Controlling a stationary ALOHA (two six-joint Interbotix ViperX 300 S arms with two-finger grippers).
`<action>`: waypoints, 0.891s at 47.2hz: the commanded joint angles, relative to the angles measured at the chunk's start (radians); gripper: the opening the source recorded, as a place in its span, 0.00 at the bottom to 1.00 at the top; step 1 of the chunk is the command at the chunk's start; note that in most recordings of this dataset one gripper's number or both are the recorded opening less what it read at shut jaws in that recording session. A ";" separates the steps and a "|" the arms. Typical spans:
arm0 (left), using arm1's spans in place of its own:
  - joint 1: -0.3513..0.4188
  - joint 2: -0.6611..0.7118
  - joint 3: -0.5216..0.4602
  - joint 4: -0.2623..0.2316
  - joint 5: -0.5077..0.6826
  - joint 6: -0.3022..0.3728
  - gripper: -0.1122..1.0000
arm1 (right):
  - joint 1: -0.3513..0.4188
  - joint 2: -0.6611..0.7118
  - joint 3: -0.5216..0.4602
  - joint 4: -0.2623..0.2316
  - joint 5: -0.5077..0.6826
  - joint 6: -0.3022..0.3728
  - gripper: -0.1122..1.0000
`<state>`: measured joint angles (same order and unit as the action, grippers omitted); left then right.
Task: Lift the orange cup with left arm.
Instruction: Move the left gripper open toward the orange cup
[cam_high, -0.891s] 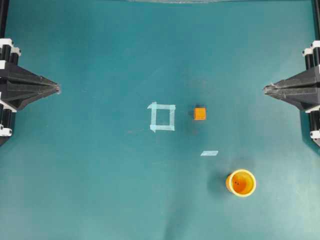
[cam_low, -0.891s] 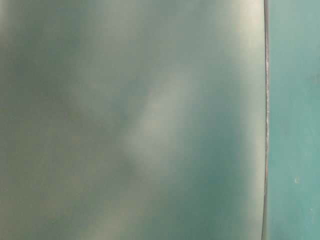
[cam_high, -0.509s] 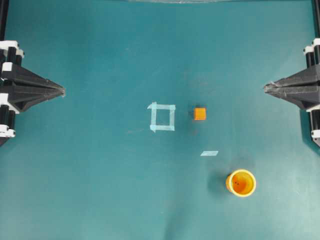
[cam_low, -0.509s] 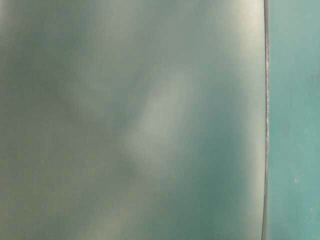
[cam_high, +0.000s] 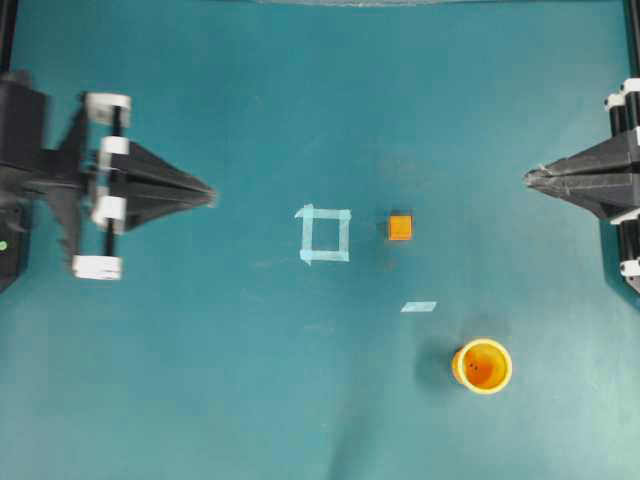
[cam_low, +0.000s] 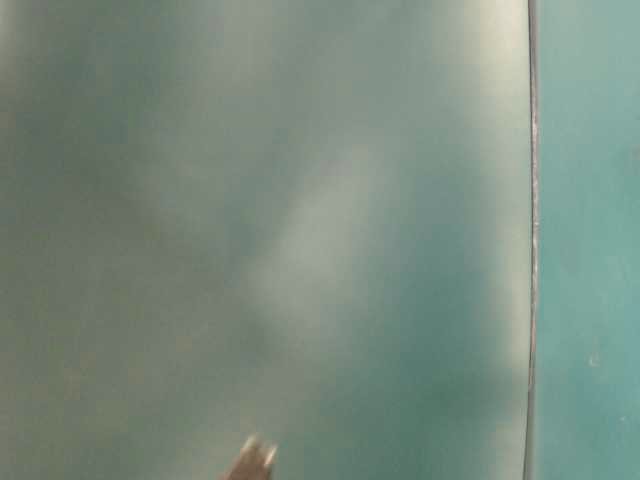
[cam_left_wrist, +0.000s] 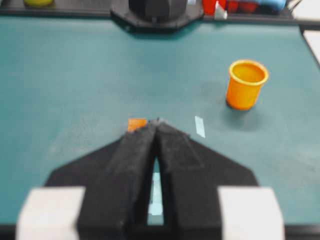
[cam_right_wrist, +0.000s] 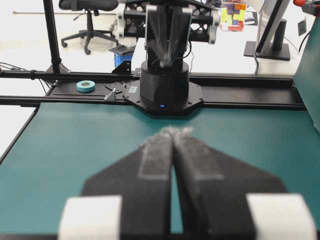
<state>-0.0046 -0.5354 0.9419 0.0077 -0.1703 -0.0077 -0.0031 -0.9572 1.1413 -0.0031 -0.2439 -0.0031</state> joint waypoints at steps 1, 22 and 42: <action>-0.011 0.084 -0.078 0.003 0.006 0.008 0.10 | 0.000 0.008 -0.029 0.000 0.002 -0.002 0.10; -0.109 0.463 -0.439 0.009 0.245 0.015 0.56 | 0.000 0.008 -0.029 0.002 0.028 -0.002 0.10; -0.150 0.606 -0.500 0.009 0.121 -0.005 0.81 | 0.000 0.008 -0.029 0.000 0.028 -0.003 0.10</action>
<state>-0.1442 0.0721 0.4755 0.0138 -0.0169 -0.0138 -0.0015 -0.9557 1.1413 -0.0031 -0.2102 -0.0046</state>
